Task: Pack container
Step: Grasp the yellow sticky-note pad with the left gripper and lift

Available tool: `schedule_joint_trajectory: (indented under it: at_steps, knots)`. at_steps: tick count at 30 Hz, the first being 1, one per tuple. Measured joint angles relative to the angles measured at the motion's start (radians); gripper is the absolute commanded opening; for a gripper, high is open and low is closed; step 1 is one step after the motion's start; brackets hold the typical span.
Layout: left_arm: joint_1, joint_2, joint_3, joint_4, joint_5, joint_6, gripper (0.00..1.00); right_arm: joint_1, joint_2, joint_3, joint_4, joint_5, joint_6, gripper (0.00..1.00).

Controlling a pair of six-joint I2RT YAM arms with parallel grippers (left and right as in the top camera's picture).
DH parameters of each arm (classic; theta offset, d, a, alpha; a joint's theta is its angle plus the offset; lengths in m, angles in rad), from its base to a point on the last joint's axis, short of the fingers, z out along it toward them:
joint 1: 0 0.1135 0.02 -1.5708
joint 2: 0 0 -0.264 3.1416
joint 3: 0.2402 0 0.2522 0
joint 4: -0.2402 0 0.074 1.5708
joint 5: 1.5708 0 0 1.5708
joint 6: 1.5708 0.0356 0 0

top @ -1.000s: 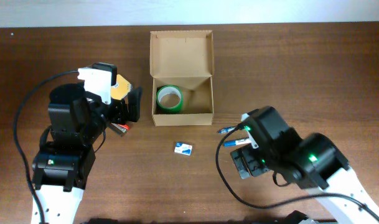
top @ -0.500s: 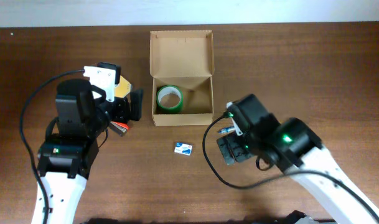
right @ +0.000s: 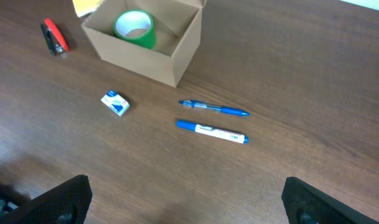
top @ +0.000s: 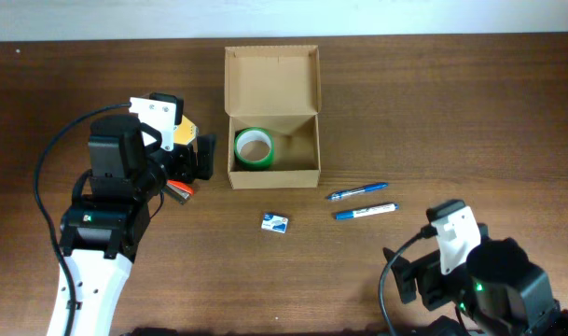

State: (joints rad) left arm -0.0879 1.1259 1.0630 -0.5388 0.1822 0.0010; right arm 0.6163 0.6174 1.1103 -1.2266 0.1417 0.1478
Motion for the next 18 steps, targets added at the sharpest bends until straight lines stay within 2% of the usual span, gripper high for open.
schedule_joint_trajectory:
  at_steps: [9, 18]
  knots:
    - [0.0, 0.005, 0.0, 0.0, -0.008, 0.0, 1.0, 0.0, -0.013, -0.008, 0.005, 0.0, -0.002, 0.99]
    - [0.0, 0.071, 0.0, -0.03, -0.086, -0.005, 0.99, 0.0, -0.013, -0.008, 0.005, 0.0, -0.002, 0.99]
